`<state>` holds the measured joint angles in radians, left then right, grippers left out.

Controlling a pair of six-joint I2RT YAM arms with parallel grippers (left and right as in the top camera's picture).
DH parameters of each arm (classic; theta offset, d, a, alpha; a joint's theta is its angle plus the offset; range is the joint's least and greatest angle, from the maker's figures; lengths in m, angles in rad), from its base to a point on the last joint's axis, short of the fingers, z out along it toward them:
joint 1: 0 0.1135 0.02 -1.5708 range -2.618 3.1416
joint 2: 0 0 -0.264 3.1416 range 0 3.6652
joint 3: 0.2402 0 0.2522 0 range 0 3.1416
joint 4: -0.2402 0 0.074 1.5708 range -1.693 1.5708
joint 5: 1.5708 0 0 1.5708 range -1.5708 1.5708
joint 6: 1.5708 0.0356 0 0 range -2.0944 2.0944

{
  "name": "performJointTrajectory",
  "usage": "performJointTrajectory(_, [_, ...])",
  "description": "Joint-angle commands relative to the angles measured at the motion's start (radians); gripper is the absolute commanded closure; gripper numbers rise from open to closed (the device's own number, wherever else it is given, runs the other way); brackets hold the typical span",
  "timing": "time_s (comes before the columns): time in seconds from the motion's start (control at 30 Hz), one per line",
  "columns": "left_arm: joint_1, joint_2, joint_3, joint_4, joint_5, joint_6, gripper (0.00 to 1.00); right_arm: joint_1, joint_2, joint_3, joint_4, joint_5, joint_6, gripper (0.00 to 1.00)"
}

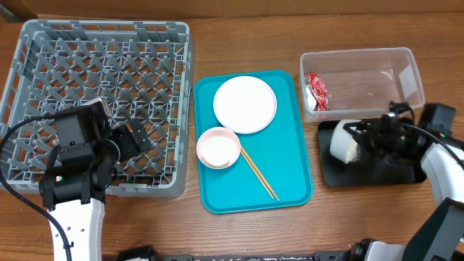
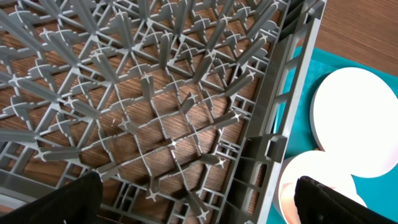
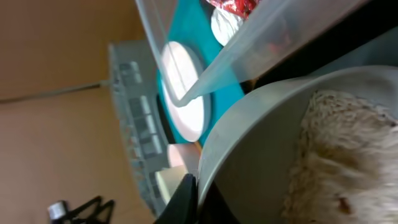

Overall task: Sort waste into correct bins and load items into the dishwasher
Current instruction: 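Carry the bowl right and tip the rice onto the black tray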

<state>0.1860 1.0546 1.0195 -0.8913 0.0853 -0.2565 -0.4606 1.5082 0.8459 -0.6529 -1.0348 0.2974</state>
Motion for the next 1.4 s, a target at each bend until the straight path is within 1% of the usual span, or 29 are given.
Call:
performJointTrajectory(0.0, [0.003,0.006,0.027,0.003,-0.008,-0.010,0.00,-0.069,-0.019,-0.030,0.019,-0.198,-0.017,0.96])
performJointTrajectory(0.13, [0.003,0.006,0.027,0.003,-0.007,-0.010,0.00,-0.131,-0.018,-0.036,0.024,-0.315,-0.017,0.96])
performJointTrajectory(0.2, [0.003,0.006,0.027,0.003,-0.007,-0.010,0.00,-0.161,-0.018,-0.036,0.054,-0.410,-0.017,0.96])
performJointTrajectory(0.47, [0.003,0.006,0.027,0.003,-0.007,-0.010,0.00,-0.215,-0.018,-0.036,0.074,-0.531,-0.014,0.96])
performJointTrajectory(0.73, [0.003,0.006,0.027,0.003,-0.007,-0.010,0.00,-0.247,-0.018,-0.036,0.073,-0.535,-0.010,0.96])
performJointTrajectory(1.27, [0.003,0.006,0.027,0.003,-0.007,-0.010,0.00,-0.248,-0.018,-0.036,0.073,-0.535,0.001,0.96])
performJointTrajectory(1.37, [0.003,0.006,0.027,0.004,-0.007,-0.010,0.00,-0.242,-0.019,-0.036,0.074,-0.535,-0.040,0.96])
